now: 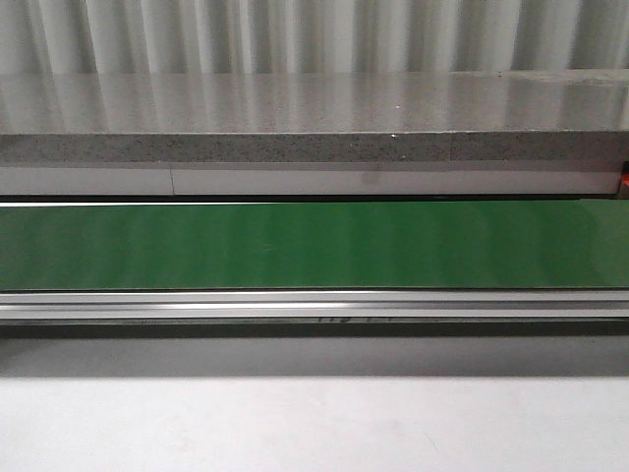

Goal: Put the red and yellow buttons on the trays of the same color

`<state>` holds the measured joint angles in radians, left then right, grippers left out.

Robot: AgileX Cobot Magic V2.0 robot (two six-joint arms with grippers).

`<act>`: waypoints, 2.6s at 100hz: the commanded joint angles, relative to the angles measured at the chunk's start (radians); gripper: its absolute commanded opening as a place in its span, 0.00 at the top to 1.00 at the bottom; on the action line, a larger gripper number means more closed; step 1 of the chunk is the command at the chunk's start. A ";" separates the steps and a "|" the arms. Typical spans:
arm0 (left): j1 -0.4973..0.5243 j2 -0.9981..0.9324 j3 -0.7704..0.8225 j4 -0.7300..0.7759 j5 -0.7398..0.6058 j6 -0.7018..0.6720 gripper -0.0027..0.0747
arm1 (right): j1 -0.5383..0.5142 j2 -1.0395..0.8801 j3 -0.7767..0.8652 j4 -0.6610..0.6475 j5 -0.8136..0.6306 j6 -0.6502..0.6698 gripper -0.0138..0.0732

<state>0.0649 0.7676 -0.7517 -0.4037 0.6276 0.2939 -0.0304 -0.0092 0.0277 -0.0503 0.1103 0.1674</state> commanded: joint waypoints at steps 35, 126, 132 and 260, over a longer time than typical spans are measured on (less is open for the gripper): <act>-0.007 -0.004 -0.026 -0.027 -0.064 -0.001 0.99 | -0.002 -0.018 0.001 -0.001 -0.093 -0.008 0.92; -0.009 -0.017 0.003 -0.007 -0.225 -0.001 0.99 | -0.002 -0.018 0.001 -0.001 -0.093 -0.008 0.92; -0.014 -0.030 0.033 0.021 -0.263 -0.005 0.99 | -0.002 -0.018 0.001 -0.001 -0.093 -0.008 0.92; -0.029 -0.800 0.795 0.435 -0.569 -0.391 0.99 | -0.002 -0.017 0.001 -0.001 -0.093 -0.008 0.92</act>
<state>0.0335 -0.0043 -0.0031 0.0285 0.1365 -0.0856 -0.0304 -0.0097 0.0277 -0.0503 0.0962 0.1674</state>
